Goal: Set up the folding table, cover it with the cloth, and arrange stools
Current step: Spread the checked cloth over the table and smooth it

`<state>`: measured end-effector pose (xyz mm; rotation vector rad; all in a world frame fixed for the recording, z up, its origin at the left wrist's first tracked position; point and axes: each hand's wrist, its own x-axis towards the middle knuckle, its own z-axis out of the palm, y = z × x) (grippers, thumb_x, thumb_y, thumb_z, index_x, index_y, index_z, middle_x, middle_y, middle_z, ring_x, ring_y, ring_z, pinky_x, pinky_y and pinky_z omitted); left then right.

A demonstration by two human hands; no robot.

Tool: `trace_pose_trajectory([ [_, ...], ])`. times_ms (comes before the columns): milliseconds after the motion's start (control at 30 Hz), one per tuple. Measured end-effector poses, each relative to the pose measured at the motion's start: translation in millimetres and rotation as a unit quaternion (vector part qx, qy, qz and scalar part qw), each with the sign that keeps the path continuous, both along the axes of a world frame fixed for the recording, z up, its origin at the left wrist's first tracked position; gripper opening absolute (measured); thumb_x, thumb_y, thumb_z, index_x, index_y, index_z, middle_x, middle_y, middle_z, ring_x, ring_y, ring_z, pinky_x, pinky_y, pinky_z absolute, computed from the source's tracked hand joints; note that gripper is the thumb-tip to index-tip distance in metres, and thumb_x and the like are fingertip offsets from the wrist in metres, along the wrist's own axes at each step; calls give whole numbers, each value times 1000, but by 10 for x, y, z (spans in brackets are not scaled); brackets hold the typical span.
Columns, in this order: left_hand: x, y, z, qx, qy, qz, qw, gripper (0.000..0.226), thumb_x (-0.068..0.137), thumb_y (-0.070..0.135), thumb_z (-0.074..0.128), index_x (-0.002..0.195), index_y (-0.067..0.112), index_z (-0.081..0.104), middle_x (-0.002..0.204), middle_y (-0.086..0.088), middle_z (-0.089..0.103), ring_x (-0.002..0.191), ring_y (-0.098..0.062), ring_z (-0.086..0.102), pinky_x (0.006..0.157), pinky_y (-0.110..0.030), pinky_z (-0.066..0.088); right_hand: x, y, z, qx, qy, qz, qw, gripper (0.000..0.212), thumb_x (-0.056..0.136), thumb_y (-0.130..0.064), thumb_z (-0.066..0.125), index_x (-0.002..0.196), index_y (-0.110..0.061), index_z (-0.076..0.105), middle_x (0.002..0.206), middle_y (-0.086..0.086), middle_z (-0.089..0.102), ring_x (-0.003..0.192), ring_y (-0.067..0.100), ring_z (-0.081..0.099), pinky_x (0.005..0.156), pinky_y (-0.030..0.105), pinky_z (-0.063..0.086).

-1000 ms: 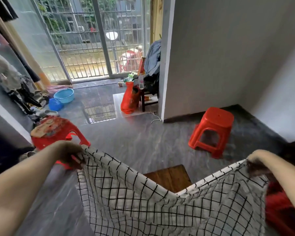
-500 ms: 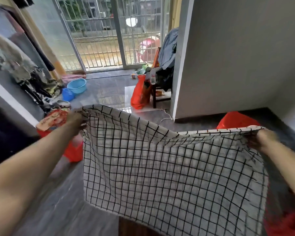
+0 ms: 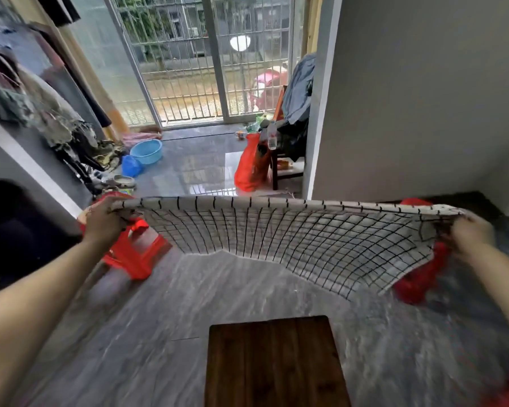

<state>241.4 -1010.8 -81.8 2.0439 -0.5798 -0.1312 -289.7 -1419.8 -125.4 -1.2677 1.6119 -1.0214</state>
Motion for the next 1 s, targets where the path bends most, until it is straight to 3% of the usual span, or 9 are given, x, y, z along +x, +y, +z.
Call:
trace_pose_trajectory([
  [67,-117,386,-240,240,-122,-72,960,41,87,0,62,124,17,57,88,-8,67,73,-26,63,58,-26,49,-160,112,-199,-4,117,11,993,33,94,-7,46,120,1,64,121,26,63,106,35,60,86,43,48],
  [133,-232,780,-487,511,-228,-152,815,59,93,18,50,146,37,34,114,-10,67,93,-29,68,70,-36,49,-383,298,-456,-5,257,54,965,32,89,-12,52,110,7,67,112,33,63,106,45,59,83,46,46],
  [167,-303,934,-597,581,-253,-183,752,65,94,18,43,149,45,22,125,-8,63,101,-27,67,74,-36,49,-508,418,-607,-6,332,78,940,32,87,-15,55,107,6,69,107,34,63,102,48,59,81,47,46],
  [233,-492,1163,-802,629,-252,-211,705,73,92,14,34,150,50,6,128,-3,62,104,-21,66,77,-34,50,-744,698,-901,0,468,121,875,25,90,-15,57,109,-4,70,111,31,57,104,46,53,85,49,46],
  [367,-845,1543,-1118,633,-205,-201,719,73,96,16,29,150,45,-10,123,-2,64,104,-21,66,80,-34,51,-1041,1223,-1348,22,549,179,816,22,93,-12,52,103,-13,71,118,21,50,110,39,45,84,46,44],
  [500,-1090,1881,-1401,647,-161,-155,730,55,100,24,20,154,27,15,120,-7,65,104,-26,65,73,-33,41,-1242,1629,-1590,37,545,168,821,18,91,-9,58,101,-7,72,114,27,53,107,43,47,85,48,45],
  [633,-1379,2323,-1816,671,-146,-147,712,53,101,23,14,154,22,14,126,-6,62,108,-25,63,76,-33,41,-1488,2120,-1842,63,549,188,812,22,88,-6,60,105,-9,74,112,29,54,108,44,49,90,49,45],
  [733,-1662,2698,-2170,678,-149,-163,701,60,96,17,29,152,22,6,126,-6,62,103,-26,65,77,-32,45,-1695,2564,-2016,75,542,208,811,26,85,-1,60,105,-8,74,107,33,56,104,46,52,90,47,44],
  [1000,-2320,3826,-2967,664,-153,-178,709,37,93,15,38,129,22,33,110,-4,62,97,-26,65,70,-31,44,-2427,3791,-2546,58,581,186,790,26,86,-6,63,108,-14,73,112,28,49,107,44,45,85,48,45],
])
